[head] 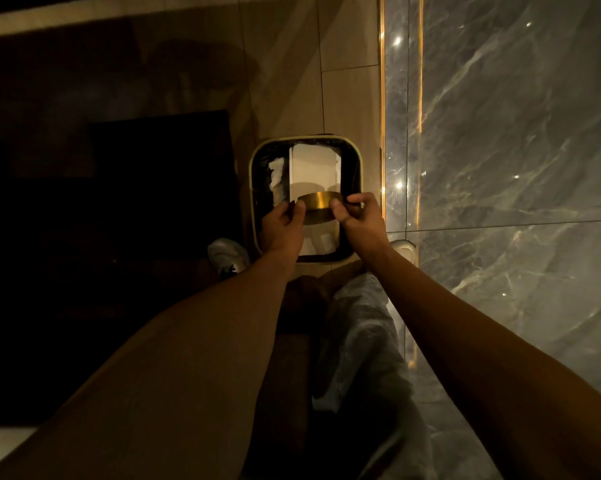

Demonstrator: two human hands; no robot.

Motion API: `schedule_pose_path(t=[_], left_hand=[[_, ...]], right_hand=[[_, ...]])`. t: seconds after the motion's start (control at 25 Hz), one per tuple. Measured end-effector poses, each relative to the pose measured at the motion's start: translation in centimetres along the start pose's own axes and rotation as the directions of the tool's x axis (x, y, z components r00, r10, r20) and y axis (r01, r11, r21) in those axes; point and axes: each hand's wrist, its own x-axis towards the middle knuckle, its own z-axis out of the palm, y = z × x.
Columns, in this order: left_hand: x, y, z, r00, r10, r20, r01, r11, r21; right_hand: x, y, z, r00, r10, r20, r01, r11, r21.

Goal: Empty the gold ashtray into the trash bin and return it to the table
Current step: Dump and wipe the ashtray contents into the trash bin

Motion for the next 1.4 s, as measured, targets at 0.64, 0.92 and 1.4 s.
schedule_pose_path(t=[0.64, 0.92, 1.4], left_hand=[[1.5, -1.7, 1.0, 0.999, 0.018, 0.048, -0.024, 0.991, 0.129], [0.8, -0.9, 1.1, 0.979, 0.167, 0.118, -0.203, 0.862, 0.465], [1.6, -1.0, 0.6, 0.902, 0.359, 0.24, -0.413, 0.553, 0.724]], right_hand=[[1.1, 0.5, 0.2, 0.996, -0.019, 0.09, 0.028, 0.994, -0.102], [1.3, 0.3, 0.4, 0.994, -0.051, 0.097, 0.064, 0.988, -0.139], [1.0, -0.9, -0.7, 0.989, -0.041, 0.143, 0.049, 0.997, -0.056]])
